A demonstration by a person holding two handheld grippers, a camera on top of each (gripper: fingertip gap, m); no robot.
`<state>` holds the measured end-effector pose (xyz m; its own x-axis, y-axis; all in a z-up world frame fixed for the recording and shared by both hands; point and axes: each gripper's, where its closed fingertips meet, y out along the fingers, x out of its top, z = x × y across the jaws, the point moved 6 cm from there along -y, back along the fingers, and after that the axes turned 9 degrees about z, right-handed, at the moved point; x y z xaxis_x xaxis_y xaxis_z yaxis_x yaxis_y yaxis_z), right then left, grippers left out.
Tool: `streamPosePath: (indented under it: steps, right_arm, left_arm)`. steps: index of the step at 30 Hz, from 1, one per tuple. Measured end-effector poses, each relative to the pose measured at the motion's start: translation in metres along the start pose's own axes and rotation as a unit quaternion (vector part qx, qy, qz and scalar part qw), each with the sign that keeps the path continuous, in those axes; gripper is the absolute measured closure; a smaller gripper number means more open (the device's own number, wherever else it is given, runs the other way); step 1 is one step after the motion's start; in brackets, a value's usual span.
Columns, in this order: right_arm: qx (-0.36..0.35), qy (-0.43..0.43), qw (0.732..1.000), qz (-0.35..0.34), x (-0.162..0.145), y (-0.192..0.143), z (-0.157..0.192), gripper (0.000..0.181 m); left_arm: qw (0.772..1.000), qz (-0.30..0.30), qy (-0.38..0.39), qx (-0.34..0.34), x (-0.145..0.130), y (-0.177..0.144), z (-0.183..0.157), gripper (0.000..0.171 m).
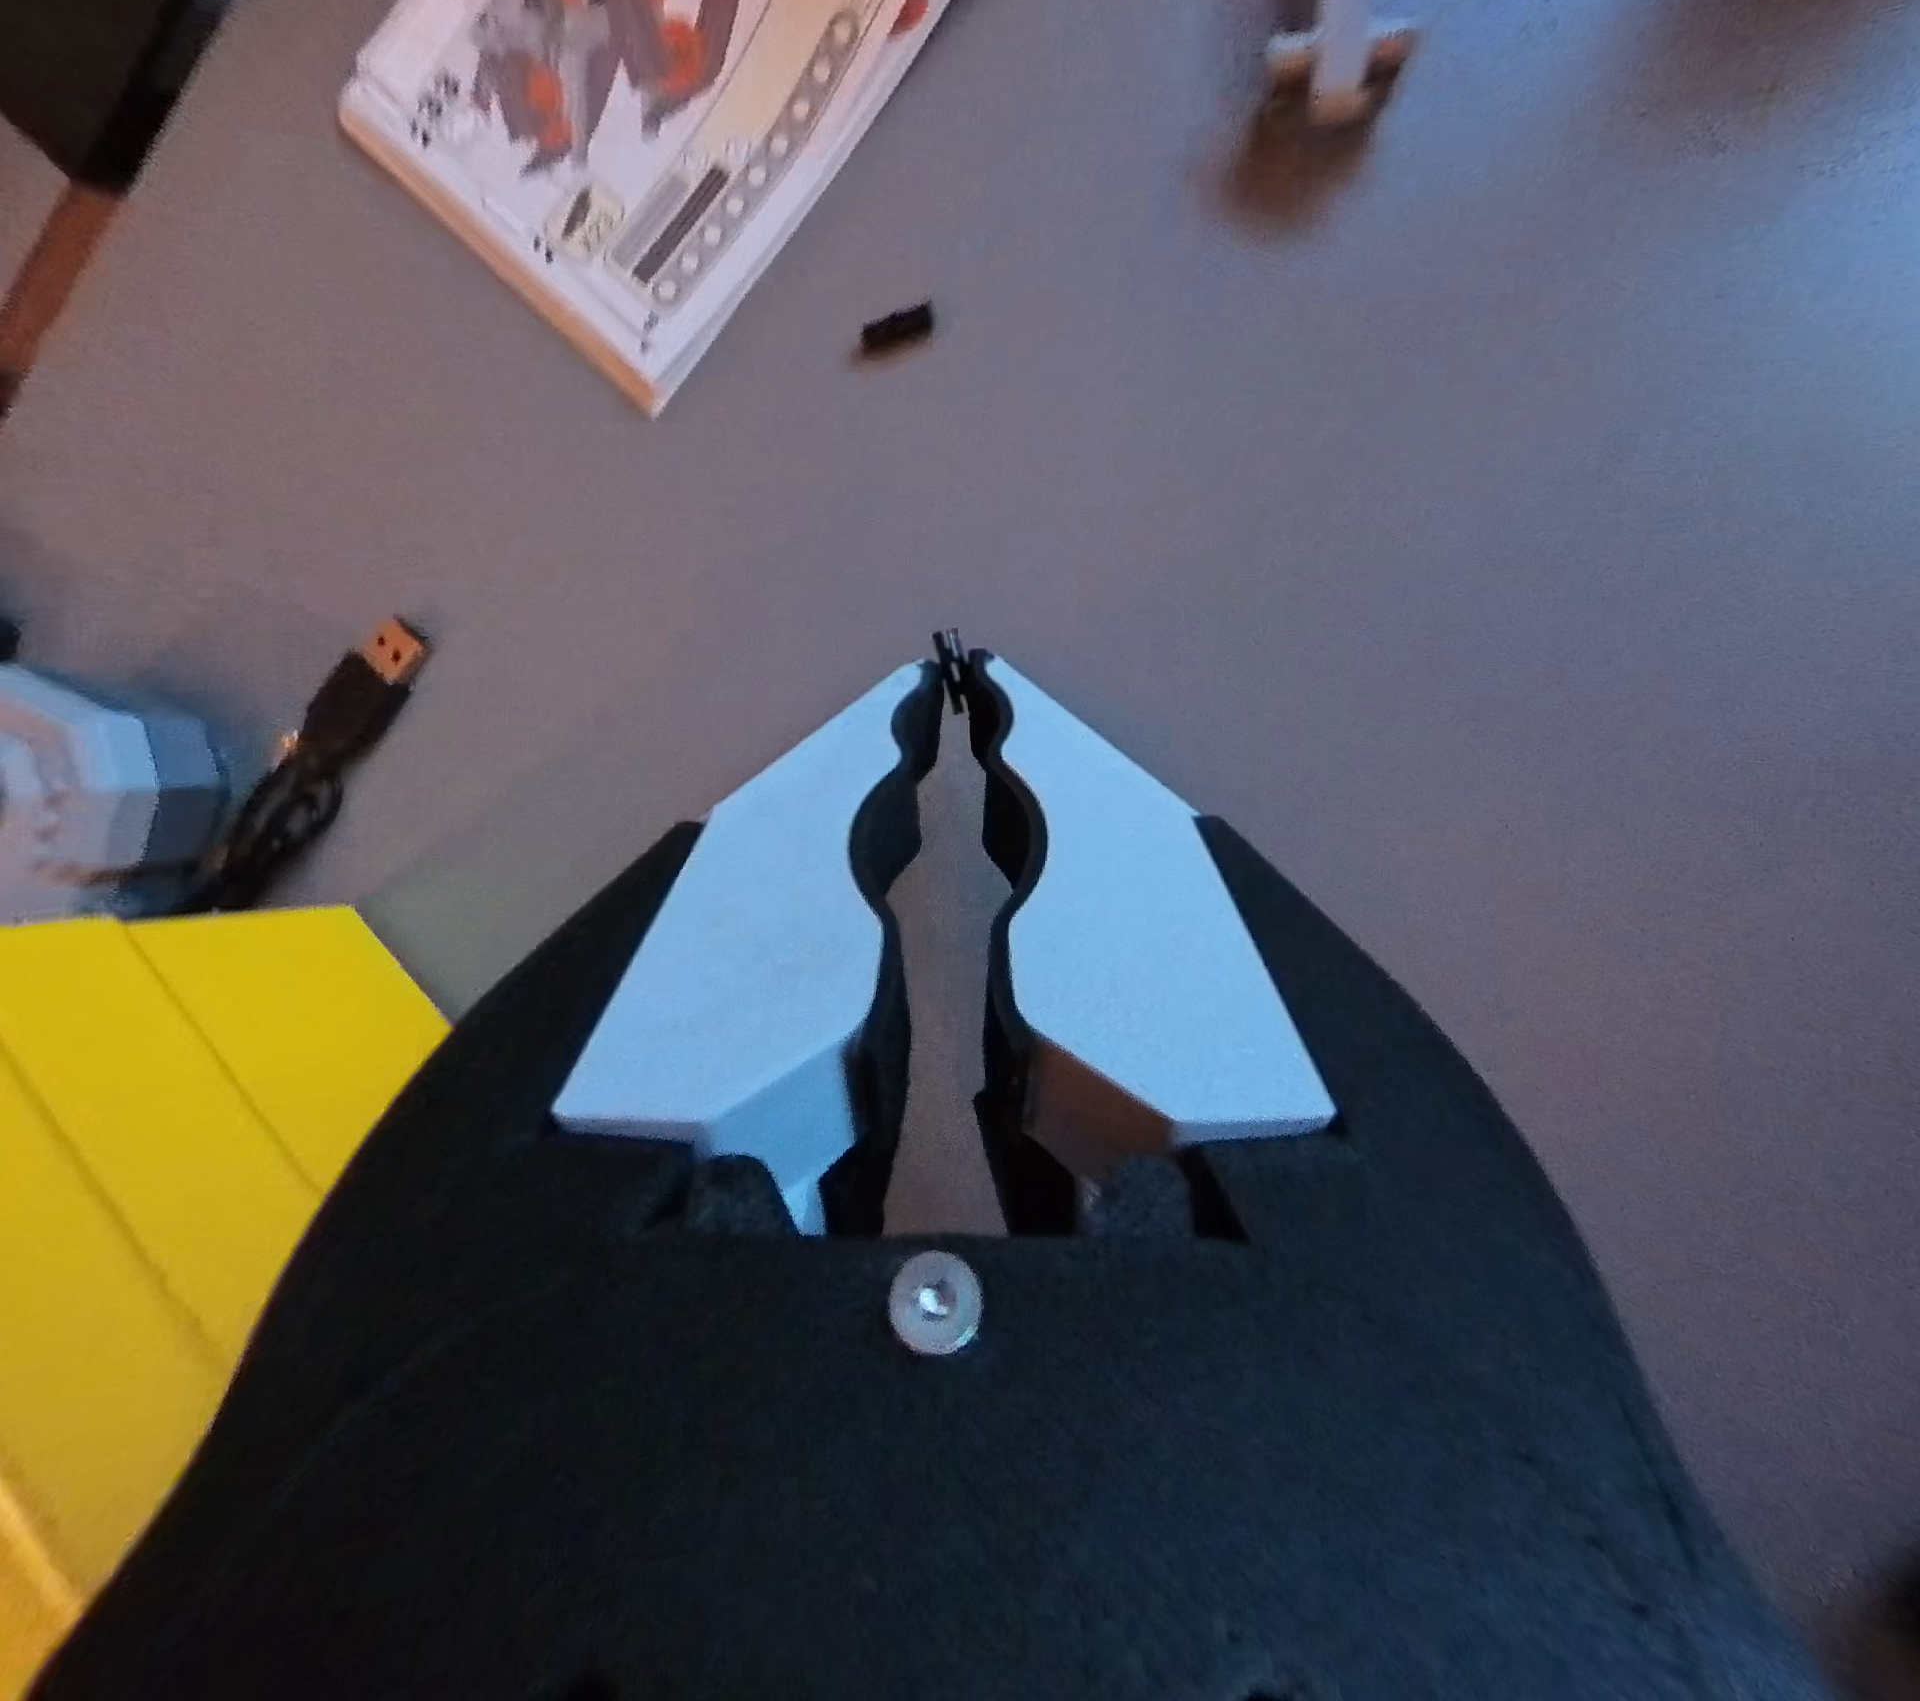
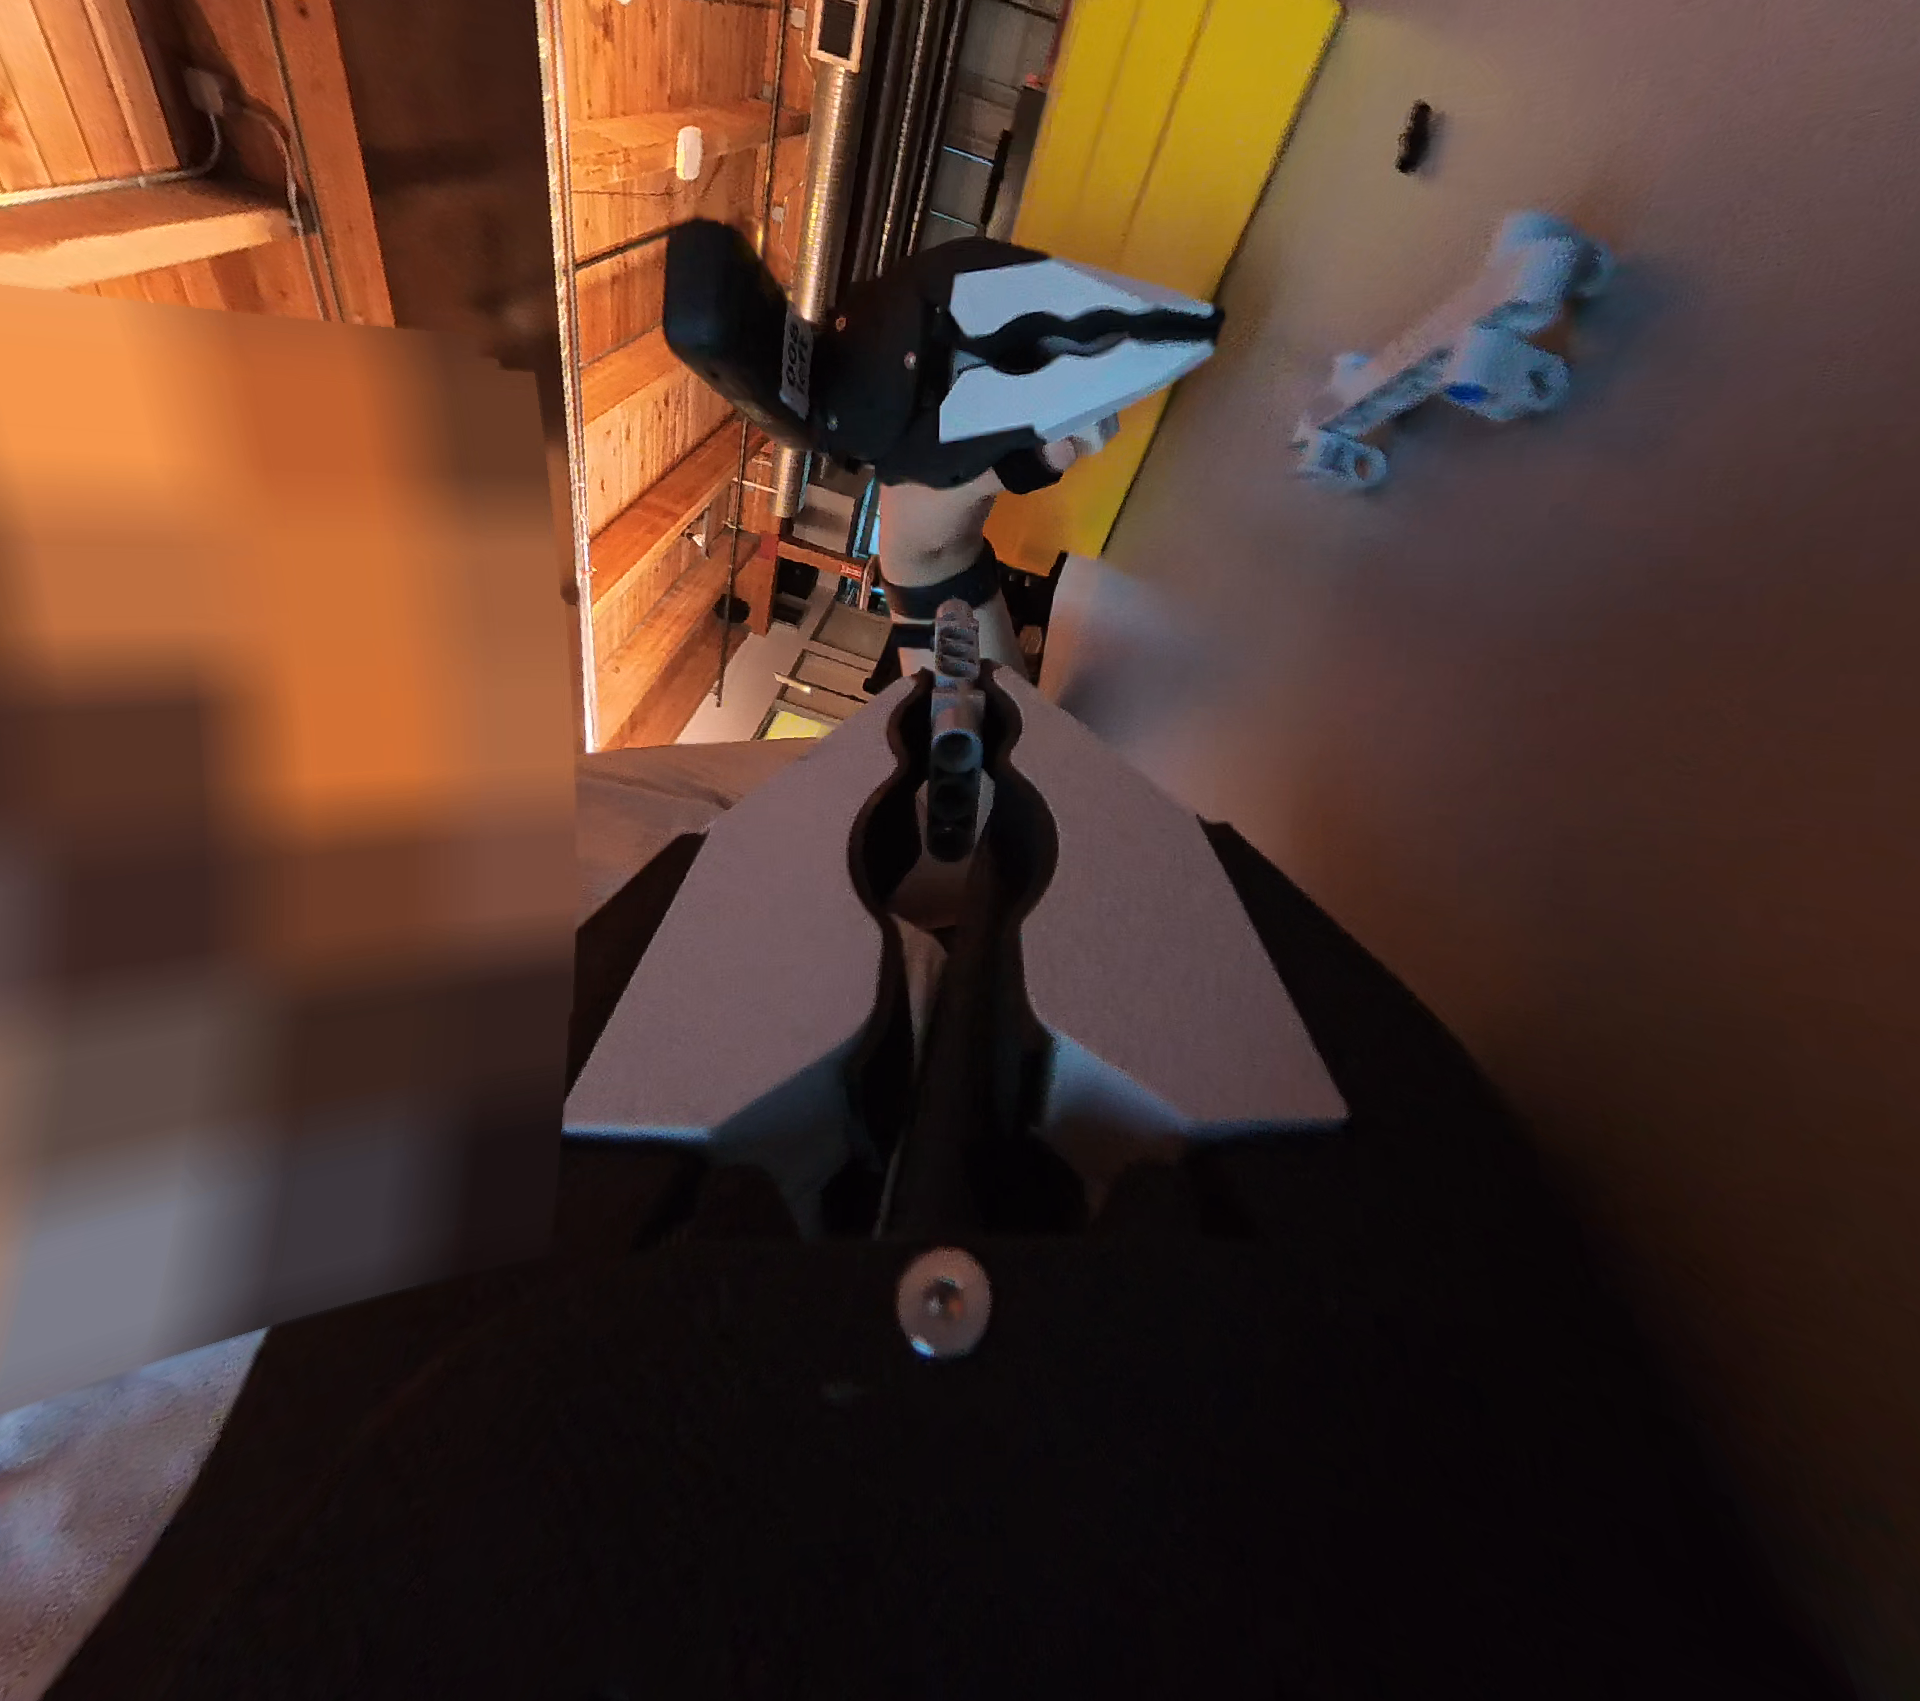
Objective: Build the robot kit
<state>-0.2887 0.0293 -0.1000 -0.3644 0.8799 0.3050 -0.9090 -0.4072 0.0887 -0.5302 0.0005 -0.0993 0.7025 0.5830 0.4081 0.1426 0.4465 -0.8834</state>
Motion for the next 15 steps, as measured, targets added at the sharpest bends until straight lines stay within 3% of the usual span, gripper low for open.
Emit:
streamPosePath:
  steps: [4, 7, 11, 15]
  right_arm:
    - [0.004, -0.089, 0.996, -0.026, 0.006, -0.002, 0.016, 0.176]
    - [-0.004, -0.165, 0.986, -0.024, 0.011, -0.001, 0.039, 0.176]
    - [-0.036, -0.266, 0.962, -0.048, 0.019, 0.009, 0.105, 0.176]
    - [-0.084, -0.361, 0.928, -0.033, 0.013, 0.016, 0.155, 0.175]
  left_arm:
    - [0.993, -0.103, 0.050, 0.009, 0.031, -0.024, -0.018, 0.169]
    - [0.974, -0.200, 0.085, 0.055, 0.060, -0.056, -0.031, 0.169]
    - [0.928, -0.313, 0.152, 0.135, 0.097, -0.115, -0.055, 0.168]
    - [0.864, -0.408, 0.223, 0.194, 0.127, -0.171, -0.084, 0.169]
